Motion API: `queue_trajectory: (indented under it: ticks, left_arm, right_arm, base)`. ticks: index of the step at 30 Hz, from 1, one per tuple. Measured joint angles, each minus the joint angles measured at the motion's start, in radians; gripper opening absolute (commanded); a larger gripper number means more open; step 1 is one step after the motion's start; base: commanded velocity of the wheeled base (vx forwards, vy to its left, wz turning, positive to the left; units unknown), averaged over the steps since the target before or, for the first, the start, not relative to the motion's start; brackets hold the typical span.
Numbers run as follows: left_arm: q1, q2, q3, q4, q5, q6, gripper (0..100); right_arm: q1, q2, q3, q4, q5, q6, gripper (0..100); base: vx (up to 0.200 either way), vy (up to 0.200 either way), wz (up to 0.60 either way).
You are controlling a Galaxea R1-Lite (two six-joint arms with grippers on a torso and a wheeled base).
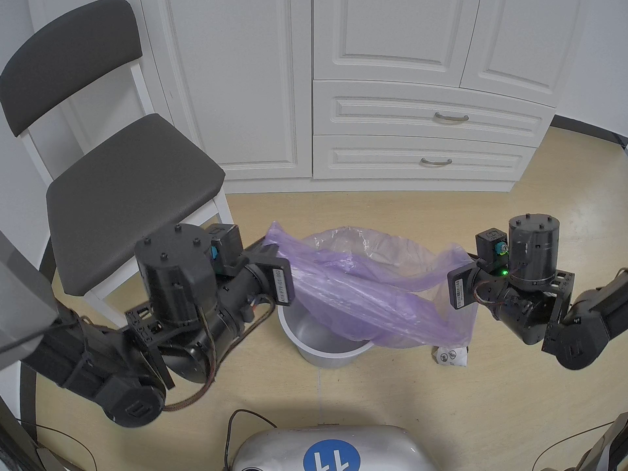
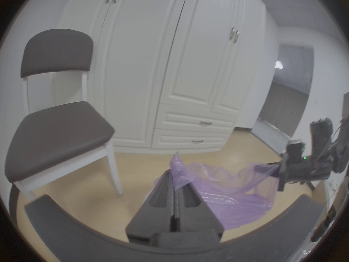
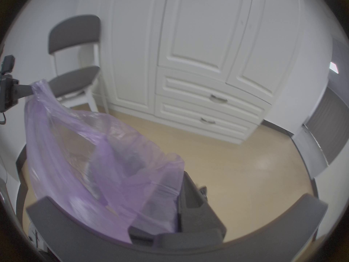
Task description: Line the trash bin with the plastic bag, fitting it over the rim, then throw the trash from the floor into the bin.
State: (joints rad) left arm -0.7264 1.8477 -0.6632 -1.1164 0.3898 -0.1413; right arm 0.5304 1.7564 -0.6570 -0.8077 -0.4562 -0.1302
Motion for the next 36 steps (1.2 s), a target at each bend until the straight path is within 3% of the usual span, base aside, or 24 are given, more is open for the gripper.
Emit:
queue_trajectory:
  ticks: [6, 10, 14, 23, 36]
  left_arm:
    - [-0.089, 0.042, 0.047, -0.167, -0.037, 0.000, 0]
    - [-0.119, 0.081, 0.056, -0.214, -0.049, -0.001, 0]
    - [-0.130, 0.140, 0.042, -0.284, -0.049, -0.003, 0]
    - [-0.093, 0.268, -0.014, -0.403, -0.042, 0.024, 0]
    - [-0.011, 0.304, -0.040, -0.413, -0.046, 0.048, 0]
  right_arm:
    - [0.028, 0.019, 0.130, -0.244, 0.215, -0.071, 0]
    - [0.049, 0.049, 0.176, -0.303, 0.300, -0.080, 0]
    - [0.071, 0.089, 0.189, -0.370, 0.313, -0.065, 0]
    - [0.102, 0.237, 0.164, -0.669, 0.319, 0.005, 0]
    - [0.117, 0.394, 0.062, -0.729, 0.324, 0.151, 0]
  base:
    - [0.000, 0.000, 0.00]
    - [0.000, 0.000, 0.00]
    - [0.000, 0.000, 0.00]
    - [0.000, 0.000, 0.00]
    - [0.000, 0.000, 0.00]
